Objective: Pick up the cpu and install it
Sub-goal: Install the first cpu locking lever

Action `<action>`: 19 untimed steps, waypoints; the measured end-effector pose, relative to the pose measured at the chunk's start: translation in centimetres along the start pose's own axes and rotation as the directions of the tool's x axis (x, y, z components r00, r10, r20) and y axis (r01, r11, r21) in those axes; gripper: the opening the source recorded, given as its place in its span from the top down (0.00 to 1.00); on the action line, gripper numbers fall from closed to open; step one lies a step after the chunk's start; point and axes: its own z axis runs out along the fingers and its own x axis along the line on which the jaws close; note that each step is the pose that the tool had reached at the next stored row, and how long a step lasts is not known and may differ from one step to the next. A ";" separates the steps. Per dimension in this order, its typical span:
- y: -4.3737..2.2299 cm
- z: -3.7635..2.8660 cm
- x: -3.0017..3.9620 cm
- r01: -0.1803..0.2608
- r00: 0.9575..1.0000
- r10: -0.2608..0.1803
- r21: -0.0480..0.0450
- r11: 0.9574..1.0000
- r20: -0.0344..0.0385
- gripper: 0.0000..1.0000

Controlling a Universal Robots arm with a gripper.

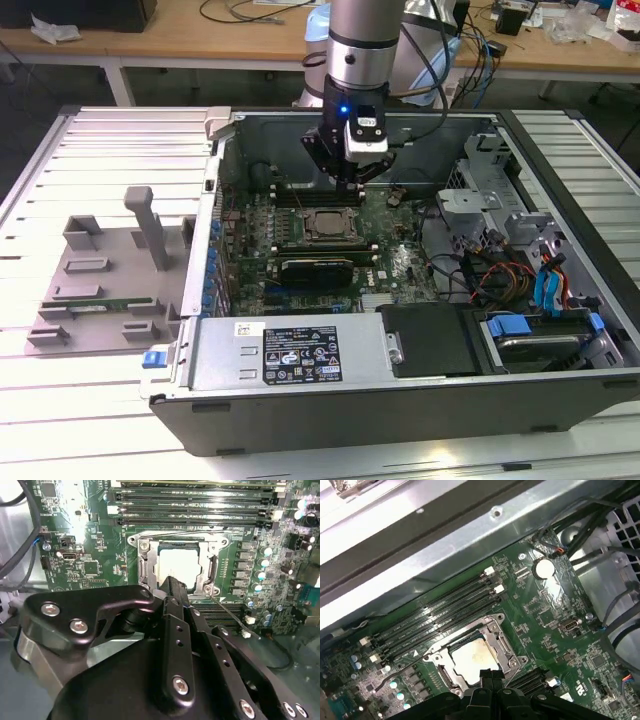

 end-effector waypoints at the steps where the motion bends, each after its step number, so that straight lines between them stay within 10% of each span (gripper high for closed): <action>1: 0.00 0.00 0.00 0.041 0.999 -0.041 -0.001 0.999 0.003 0.89; 19: 0.00 0.00 0.00 0.257 0.966 -0.257 -0.002 0.966 0.017 0.89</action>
